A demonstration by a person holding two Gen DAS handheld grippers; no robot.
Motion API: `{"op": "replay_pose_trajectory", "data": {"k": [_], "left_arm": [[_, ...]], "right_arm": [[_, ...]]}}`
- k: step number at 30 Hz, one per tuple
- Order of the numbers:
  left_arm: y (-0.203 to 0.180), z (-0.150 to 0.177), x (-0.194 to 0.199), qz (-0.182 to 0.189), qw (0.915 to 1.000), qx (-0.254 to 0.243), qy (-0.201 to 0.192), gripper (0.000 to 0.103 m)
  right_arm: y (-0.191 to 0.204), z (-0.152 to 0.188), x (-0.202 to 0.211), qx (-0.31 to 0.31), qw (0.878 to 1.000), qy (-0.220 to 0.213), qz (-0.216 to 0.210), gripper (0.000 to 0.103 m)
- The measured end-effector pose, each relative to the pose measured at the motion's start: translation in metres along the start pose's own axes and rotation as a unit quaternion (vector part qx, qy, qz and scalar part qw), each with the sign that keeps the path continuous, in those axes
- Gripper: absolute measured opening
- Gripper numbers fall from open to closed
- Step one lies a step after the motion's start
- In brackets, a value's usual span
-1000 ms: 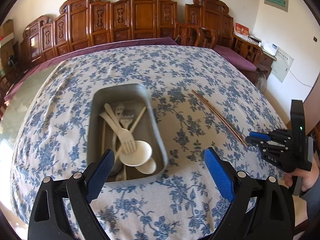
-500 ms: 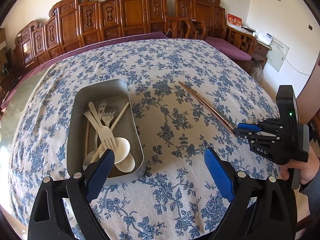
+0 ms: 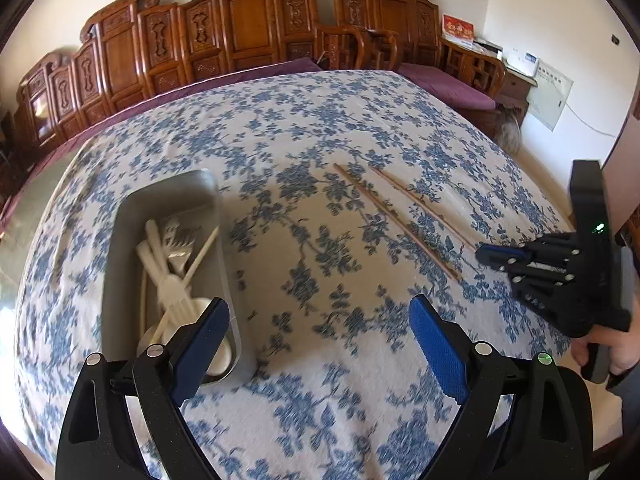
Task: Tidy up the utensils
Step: 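Grasp the other wooden chopstick with the left gripper while the right holds its chopstick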
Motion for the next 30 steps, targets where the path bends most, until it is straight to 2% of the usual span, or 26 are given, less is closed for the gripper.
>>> {"op": "replay_pose_trajectory", "data": {"k": [13,20,25,28,30], "left_arm": [[-0.045,-0.010,-0.071,0.004,0.9996,-0.008,0.025,0.086],[-0.067,-0.006,-0.106,0.025,0.9983,0.003,0.052,0.047],[-0.076,-0.006,-0.122,0.032,0.9975,0.009,0.062,0.034],[-0.078,-0.006,-0.128,0.032,0.9972,0.015,0.065,0.032],[-0.078,-0.007,-0.129,0.030,0.9973,0.013,0.065,0.024]], "right_arm": [[-0.036,-0.014,0.016,-0.045,0.999,-0.026,0.009,0.006],[-0.044,-0.014,0.017,-0.057,0.998,-0.028,0.011,0.006],[-0.045,-0.012,0.015,-0.061,0.998,-0.025,0.011,0.006],[-0.045,-0.012,0.015,-0.060,0.998,-0.025,0.011,0.006],[-0.045,-0.012,0.015,-0.058,0.998,-0.026,0.010,0.006]]}}
Point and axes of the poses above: each gripper's, at about its wrist camera, not at the fingertips, and x roughly against the way its jaws point, y to its left, z to its underside, the point moved 10 cm from there along -x, roughly the way its jaws point, and after that the axes turned 15 degrees about -y, right-handed, at the moved point
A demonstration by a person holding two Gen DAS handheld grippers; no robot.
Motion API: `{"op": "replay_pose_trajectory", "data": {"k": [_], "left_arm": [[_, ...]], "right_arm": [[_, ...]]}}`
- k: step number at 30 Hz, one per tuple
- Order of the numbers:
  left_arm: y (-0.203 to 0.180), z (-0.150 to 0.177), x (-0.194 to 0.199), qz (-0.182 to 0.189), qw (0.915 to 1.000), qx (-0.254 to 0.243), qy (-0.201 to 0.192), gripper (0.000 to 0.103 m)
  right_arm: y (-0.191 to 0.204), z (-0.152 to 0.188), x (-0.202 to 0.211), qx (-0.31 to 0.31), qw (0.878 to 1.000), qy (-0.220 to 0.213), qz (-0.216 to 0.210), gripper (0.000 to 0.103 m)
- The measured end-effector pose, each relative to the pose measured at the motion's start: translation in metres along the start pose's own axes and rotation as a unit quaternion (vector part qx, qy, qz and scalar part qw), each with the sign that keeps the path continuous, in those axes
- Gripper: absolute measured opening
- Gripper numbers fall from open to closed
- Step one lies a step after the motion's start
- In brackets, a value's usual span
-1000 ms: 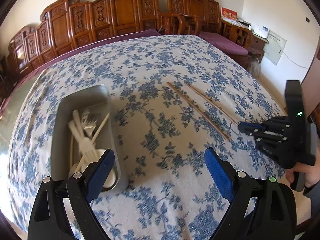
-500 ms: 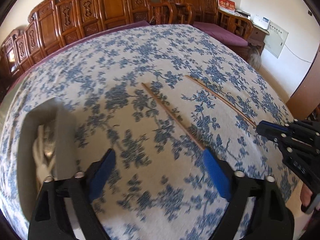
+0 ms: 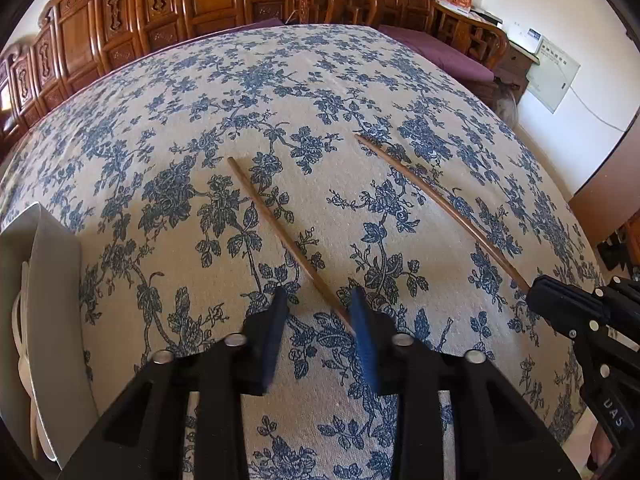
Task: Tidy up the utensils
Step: 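Grasp the other wooden chopstick with the left gripper while the right holds its chopstick, then carry the chopstick into the tray and open the left gripper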
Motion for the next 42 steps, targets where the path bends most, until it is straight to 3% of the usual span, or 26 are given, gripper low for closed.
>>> {"op": "replay_pose_trajectory", "data": {"k": [2,8,20,42], "left_arm": [[0.002,0.001,0.000,-0.004,1.0000,-0.004,0.003,0.012],[0.017,0.008,0.007,-0.013,0.9998,0.000,0.014,0.004],[0.040,0.005,0.050,-0.022,0.9997,-0.009,-0.005,0.004],[0.100,-0.013,0.131,-0.063,0.9960,0.006,-0.063,0.004]], "right_arm": [[0.001,0.000,0.001,0.001,1.000,-0.001,-0.001,0.006],[0.010,-0.002,0.002,0.010,1.000,-0.002,-0.006,0.006],[0.034,-0.016,0.018,0.030,0.999,-0.021,-0.020,0.006],[0.077,-0.065,0.065,0.062,0.993,-0.098,-0.036,0.006]]}}
Point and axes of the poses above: each gripper's, at about its wrist camera, not at the fingertips, and x roughly against the way its jaws point, y to its left, z to its underside, the point moved 10 cm from there along -x, roughly the way its jaws point, and after that the axes turned 15 degrees about -y, right-handed, at the moved point
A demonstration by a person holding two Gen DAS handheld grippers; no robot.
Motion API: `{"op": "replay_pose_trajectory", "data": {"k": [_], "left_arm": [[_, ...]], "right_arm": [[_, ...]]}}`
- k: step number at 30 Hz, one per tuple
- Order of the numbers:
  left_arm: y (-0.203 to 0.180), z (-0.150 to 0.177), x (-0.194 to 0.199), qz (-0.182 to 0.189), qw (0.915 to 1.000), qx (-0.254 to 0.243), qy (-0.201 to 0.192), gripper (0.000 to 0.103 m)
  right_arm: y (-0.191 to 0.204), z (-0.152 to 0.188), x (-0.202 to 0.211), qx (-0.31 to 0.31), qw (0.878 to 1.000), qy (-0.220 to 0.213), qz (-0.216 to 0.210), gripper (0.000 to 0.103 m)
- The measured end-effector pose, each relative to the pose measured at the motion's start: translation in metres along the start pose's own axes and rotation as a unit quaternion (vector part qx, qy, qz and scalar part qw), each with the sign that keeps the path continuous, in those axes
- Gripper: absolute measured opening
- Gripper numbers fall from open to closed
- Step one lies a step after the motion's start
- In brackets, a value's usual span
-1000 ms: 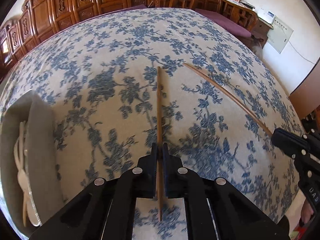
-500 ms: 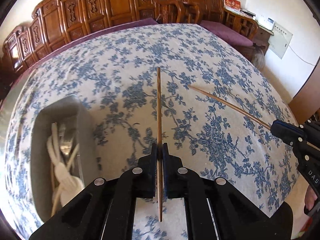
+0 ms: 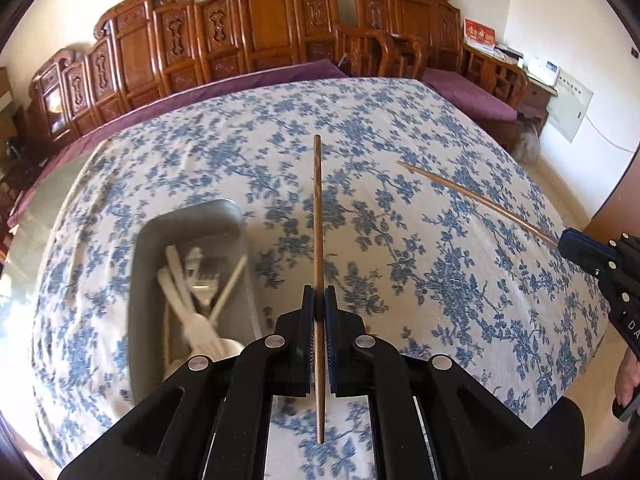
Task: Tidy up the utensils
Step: 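Carry the chopstick into the tray and open the left gripper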
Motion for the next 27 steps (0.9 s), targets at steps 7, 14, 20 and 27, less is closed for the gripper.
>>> {"op": "replay_pose_trajectory", "data": {"k": [7,14,20,27], "left_arm": [[0.035,-0.002,0.011,-0.009,0.9999,-0.002,-0.003,0.004],[0.072,0.013,0.008,-0.027,0.9995,-0.001,0.016,0.004],[0.086,0.029,-0.004,-0.034,0.9988,-0.003,0.036,0.004],[0.093,0.050,-0.021,-0.039,0.9973,-0.002,0.061,0.004]], "right_arm": [[0.011,-0.010,0.007,0.007,1.000,-0.011,-0.008,0.006],[0.024,-0.014,0.010,0.014,1.000,-0.015,-0.017,0.006],[0.031,-0.012,0.009,0.021,0.999,-0.013,-0.020,0.006],[0.036,-0.010,0.008,0.023,0.999,-0.011,-0.023,0.006]]}}
Point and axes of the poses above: each gripper's, at about its wrist camera, not at the fingertips, and x roughly against the way its jaws point, y to its left, z to its underside, the point moved 10 cm from there along -x, roughly the way its jaws point, and after that the axes turned 15 degrees about -y, right-handed, at the moved point
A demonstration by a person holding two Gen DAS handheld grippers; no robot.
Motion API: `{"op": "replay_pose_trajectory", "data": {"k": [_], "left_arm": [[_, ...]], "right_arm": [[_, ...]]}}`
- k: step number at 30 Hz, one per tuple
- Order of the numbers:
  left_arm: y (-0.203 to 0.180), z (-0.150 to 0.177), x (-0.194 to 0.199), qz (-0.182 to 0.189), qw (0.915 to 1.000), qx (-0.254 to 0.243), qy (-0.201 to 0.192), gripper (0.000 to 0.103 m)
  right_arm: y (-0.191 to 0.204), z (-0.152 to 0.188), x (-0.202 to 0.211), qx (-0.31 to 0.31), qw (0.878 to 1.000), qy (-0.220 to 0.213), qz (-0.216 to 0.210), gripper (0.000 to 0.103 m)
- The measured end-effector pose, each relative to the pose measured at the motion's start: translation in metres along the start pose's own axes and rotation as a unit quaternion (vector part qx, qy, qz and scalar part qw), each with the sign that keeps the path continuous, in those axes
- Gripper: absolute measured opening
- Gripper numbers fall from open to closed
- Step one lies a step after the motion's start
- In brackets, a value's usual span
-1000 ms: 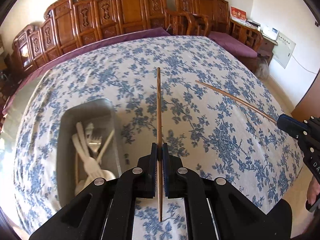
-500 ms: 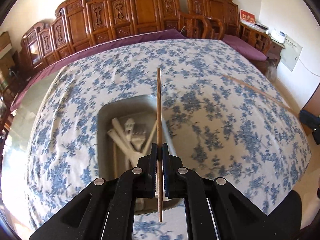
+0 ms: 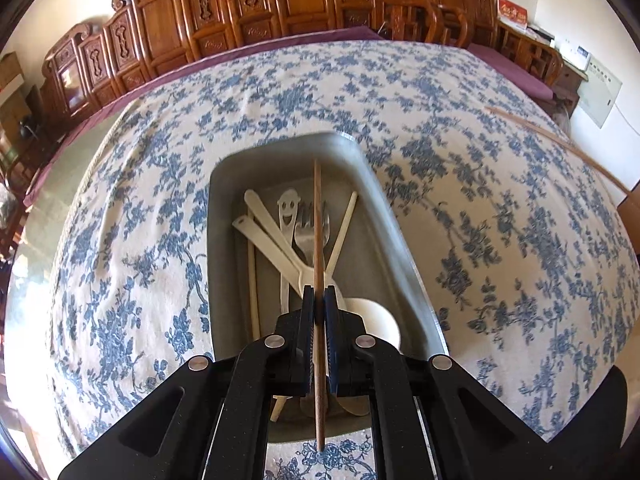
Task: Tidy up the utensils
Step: 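Carry the chopstick into the tray and open the left gripper, then lower the held chopstick into the tray and open the right gripper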
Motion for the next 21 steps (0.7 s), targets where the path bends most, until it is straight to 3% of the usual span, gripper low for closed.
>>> {"op": "replay_pose_trajectory", "data": {"k": [9,13,21], "left_arm": [[0.009,0.001,-0.003,0.001,0.9998,0.019,-0.006,0.005],[0.013,-0.005,0.007,0.004,0.9996,0.020,-0.021,0.017],[0.024,-0.017,0.037,0.010,0.9984,0.022,-0.051,0.019]], "right_arm": [[0.019,-0.001,-0.001,0.007,1.000,0.001,-0.011,0.006],[0.033,-0.008,-0.002,0.011,1.000,-0.003,-0.017,0.006],[0.069,-0.023,-0.011,0.011,0.999,-0.009,-0.037,0.006]]}}
Point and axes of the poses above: each gripper's, at about its wrist camera, not at the fingertips, and x roughly against the way its jaws point, y to its left, z to its underside, the point moved 10 cm from there along -x, roughly the way its jaws point, and after that the axes turned 15 degrees about -y, right-handed, at the moved point
